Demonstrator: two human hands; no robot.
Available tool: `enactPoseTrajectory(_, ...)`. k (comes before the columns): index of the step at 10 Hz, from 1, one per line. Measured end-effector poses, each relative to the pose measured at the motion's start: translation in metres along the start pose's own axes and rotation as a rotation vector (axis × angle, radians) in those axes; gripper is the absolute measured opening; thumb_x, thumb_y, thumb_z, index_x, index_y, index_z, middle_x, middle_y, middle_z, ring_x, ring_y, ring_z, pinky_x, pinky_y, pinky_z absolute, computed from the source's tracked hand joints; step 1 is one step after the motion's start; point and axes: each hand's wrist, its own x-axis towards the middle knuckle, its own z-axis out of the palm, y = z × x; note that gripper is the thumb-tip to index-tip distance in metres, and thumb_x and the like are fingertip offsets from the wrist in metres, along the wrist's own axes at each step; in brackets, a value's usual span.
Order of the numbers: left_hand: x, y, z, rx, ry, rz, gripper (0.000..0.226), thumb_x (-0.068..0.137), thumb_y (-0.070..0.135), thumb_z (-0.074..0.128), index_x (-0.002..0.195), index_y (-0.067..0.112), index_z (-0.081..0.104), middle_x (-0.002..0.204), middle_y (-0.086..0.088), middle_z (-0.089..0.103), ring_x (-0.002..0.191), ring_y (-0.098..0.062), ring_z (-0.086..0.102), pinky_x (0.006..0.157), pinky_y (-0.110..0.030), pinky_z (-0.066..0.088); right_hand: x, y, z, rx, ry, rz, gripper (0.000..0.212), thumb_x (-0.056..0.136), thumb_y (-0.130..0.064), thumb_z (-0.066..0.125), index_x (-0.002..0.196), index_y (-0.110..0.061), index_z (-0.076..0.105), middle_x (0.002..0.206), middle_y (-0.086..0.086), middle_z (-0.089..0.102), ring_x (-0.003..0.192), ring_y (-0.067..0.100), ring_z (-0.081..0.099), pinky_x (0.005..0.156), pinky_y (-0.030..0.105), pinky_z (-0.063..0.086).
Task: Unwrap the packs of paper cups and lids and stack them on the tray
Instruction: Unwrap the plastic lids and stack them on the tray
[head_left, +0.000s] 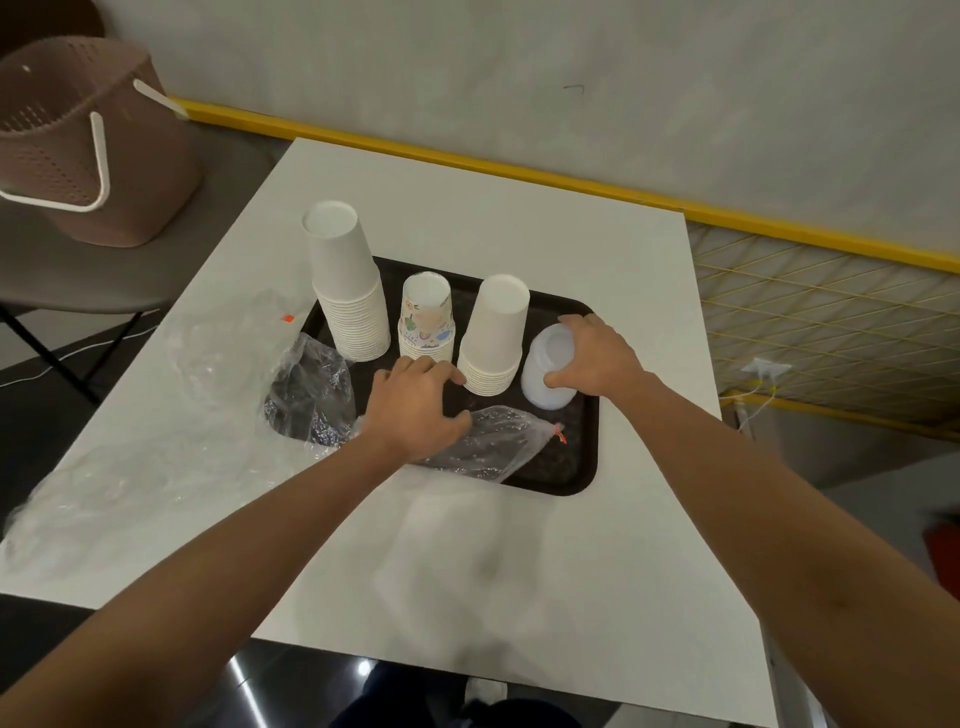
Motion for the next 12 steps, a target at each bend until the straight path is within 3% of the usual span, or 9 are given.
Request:
enactPoseTrajectory(3, 0.011, 0.002, 0.004, -0.038, -0.03, 0.023, 0.045, 0.082, 0.045, 0.06, 0.122, 0.025, 0.054, 0.125, 0.002, 0.057, 0.123, -0.021, 0.043, 0.102, -0.043, 0.032, 0.011, 0.003, 0.004, -0.086, -0.119, -0.008, 0.097, 0.072, -0.038, 0.077, 0.149, -0.017, 0.022, 0.146, 0.011, 0.034, 0.134, 0.029, 0.034, 0.105, 0.041, 0.036)
enactPoseTrajectory(5, 0.013, 0.004, 0.005, -0.05, -0.042, 0.03, 0.045, 0.082, 0.045, 0.062, 0.122, 0.025, 0.054, 0.127, 0.001, 0.056, 0.125, -0.021, 0.042, 0.104, -0.046, 0.031, 0.012, 0.001, 0.002, -0.081, -0.163, -0.074, 0.099, 0.072, -0.038, 0.079, 0.15, -0.026, 0.019, 0.147, 0.009, 0.038, 0.132, 0.028, 0.037, 0.102, 0.037, 0.036)
enactPoseTrajectory(7, 0.013, 0.004, 0.006, -0.063, -0.059, 0.022, 0.043, 0.082, 0.045, 0.062, 0.12, 0.025, 0.055, 0.126, 0.001, 0.056, 0.124, -0.021, 0.042, 0.104, -0.047, 0.032, 0.01, 0.001, 0.004, -0.056, -0.17, -0.077, 0.097, 0.074, -0.042, 0.077, 0.15, -0.027, 0.019, 0.155, 0.013, 0.022, 0.141, 0.03, 0.024, 0.109, 0.04, 0.029)
enactPoseTrajectory(9, 0.011, 0.003, 0.005, -0.076, -0.056, 0.02, 0.043, 0.081, 0.044, 0.063, 0.12, 0.025, 0.056, 0.126, 0.001, 0.057, 0.124, -0.022, 0.043, 0.104, -0.047, 0.032, 0.007, 0.001, 0.005, -0.037, -0.169, -0.074, 0.099, 0.074, -0.041, 0.077, 0.15, -0.026, 0.016, 0.157, 0.013, 0.014, 0.141, 0.031, 0.024, 0.11, 0.041, 0.028)
enactPoseTrajectory(11, 0.01, 0.002, 0.003, -0.088, -0.041, 0.017, 0.043, 0.081, 0.043, 0.063, 0.119, 0.025, 0.058, 0.124, 0.001, 0.058, 0.123, -0.022, 0.044, 0.103, -0.046, 0.033, 0.007, 0.009, 0.006, 0.167, -0.082, -0.031, 0.085, 0.082, -0.053, 0.062, 0.15, -0.027, 0.018, 0.159, 0.012, 0.009, 0.146, 0.033, 0.007, 0.117, 0.049, 0.015)
enactPoseTrajectory(12, 0.01, 0.002, 0.002, -0.095, -0.034, 0.012, 0.043, 0.081, 0.043, 0.063, 0.119, 0.024, 0.058, 0.123, 0.001, 0.059, 0.122, -0.022, 0.044, 0.101, -0.044, 0.033, 0.005, 0.012, 0.003, 0.148, -0.051, -0.05, 0.076, 0.087, -0.054, 0.054, 0.149, -0.026, 0.02, 0.158, 0.011, 0.011, 0.146, 0.031, 0.008, 0.118, 0.047, 0.014)
